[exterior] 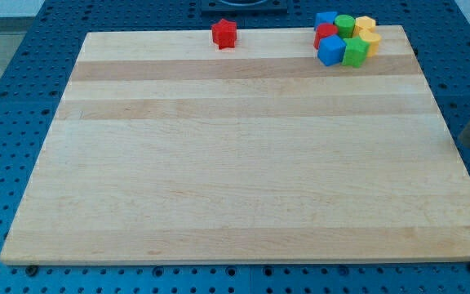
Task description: Push the yellow heart slightly down
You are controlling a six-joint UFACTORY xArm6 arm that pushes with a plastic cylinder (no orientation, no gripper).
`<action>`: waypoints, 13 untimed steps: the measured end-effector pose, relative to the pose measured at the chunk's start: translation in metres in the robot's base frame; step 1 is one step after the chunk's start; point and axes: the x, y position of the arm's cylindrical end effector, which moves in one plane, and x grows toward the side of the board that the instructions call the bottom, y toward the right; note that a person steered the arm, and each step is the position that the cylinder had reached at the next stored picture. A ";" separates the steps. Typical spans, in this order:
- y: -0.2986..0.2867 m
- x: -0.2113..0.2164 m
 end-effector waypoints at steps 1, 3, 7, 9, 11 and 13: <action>0.000 0.000; 0.025 -0.038; 0.024 -0.272; -0.007 -0.272; -0.049 -0.272; -0.059 -0.272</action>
